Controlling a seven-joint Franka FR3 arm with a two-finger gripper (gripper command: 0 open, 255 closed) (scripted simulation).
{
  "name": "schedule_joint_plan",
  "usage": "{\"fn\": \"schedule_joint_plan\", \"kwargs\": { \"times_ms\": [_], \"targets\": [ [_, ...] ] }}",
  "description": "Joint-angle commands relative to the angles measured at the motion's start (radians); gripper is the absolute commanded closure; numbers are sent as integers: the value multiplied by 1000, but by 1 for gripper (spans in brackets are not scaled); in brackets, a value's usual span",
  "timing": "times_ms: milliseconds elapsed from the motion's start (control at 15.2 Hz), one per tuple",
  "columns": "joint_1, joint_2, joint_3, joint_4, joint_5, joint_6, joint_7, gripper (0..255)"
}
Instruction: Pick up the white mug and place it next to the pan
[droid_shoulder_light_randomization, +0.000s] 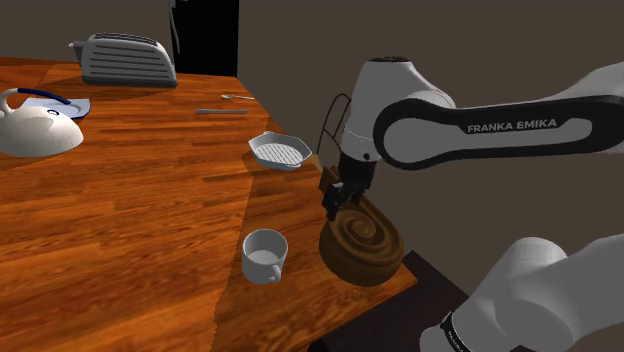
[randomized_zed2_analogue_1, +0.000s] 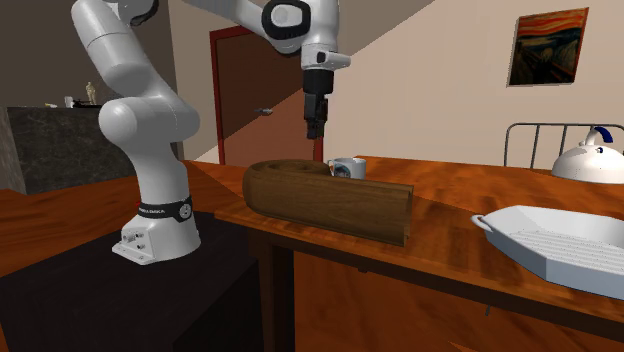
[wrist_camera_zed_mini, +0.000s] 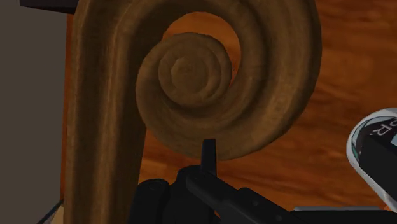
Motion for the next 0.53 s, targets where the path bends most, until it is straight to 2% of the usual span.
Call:
{"fn": "schedule_joint_plan", "kwargs": {
  "times_ms": [0, 462],
  "targets": [
    [7, 66, 26, 15, 14, 59, 29, 0],
    [28, 299, 110, 110, 20, 229, 137, 0]
  ]
}}
